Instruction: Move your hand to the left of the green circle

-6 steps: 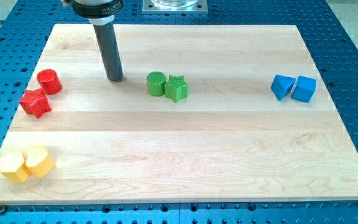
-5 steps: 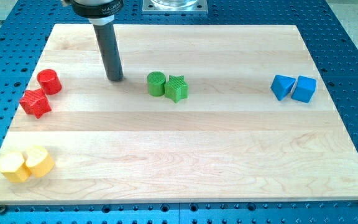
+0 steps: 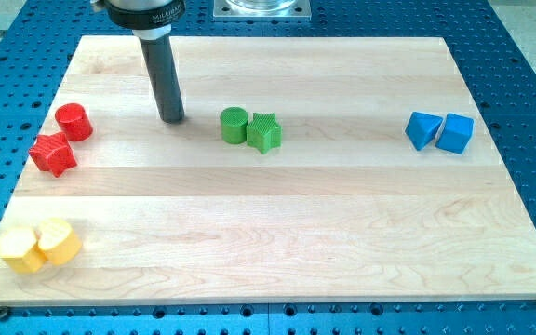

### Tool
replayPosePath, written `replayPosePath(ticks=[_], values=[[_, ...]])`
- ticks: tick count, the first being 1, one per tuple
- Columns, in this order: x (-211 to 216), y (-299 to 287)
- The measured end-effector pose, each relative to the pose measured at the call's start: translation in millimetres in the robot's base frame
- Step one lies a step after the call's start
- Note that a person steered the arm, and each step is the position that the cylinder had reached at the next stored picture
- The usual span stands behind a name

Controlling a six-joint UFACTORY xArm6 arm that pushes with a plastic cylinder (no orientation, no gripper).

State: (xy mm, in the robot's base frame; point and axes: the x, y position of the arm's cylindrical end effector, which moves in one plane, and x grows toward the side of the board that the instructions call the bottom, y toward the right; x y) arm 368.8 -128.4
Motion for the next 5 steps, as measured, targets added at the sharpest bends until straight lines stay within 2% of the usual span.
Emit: replayPosePath(ticks=[5], values=[[5.1, -0.1]])
